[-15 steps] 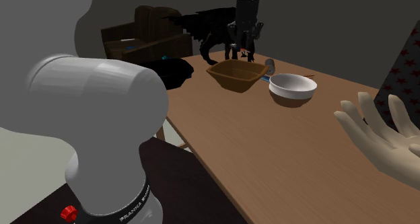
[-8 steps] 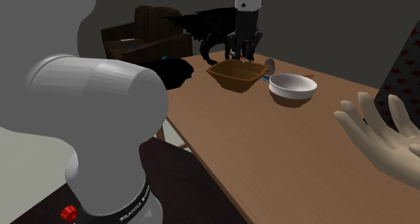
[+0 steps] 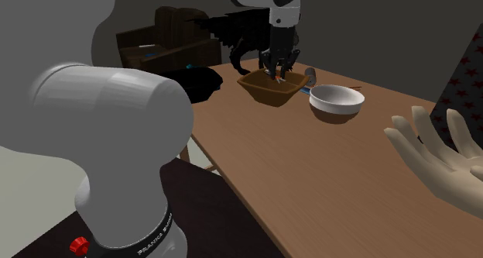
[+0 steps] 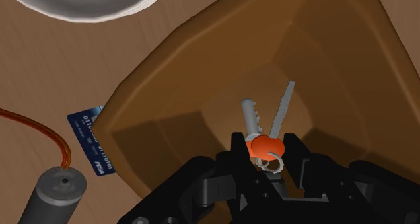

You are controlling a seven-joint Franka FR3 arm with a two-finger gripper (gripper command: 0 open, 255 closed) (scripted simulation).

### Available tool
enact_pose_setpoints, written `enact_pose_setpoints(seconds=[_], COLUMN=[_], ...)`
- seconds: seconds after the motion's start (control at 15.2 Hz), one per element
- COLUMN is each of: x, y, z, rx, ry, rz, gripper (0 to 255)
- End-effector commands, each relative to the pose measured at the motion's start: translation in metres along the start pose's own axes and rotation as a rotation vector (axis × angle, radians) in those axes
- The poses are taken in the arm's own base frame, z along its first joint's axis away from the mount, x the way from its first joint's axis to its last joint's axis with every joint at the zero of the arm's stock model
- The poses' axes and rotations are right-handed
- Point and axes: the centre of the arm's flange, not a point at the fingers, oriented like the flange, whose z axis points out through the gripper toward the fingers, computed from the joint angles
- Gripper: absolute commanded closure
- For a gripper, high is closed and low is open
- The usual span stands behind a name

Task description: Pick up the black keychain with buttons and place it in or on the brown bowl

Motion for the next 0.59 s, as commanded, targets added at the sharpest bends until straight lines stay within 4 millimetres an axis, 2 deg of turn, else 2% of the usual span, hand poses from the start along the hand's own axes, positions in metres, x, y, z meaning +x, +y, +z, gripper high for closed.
enact_pose_setpoints(seconds=[0.0, 0.33, 0.4, 0.53], x=[0.0, 0.0, 0.0, 0.0], y=[0.0003, 0.0002, 0.0002, 0.0002], z=[0.0012, 0.0011, 0.0011, 0.0011], rx=[0.0, 0.0, 0.0, 0.0], ry=[0.0, 0.0, 0.0, 0.0], rz=[0.0, 0.0, 0.0, 0.0], gripper=[255, 255, 0, 0])
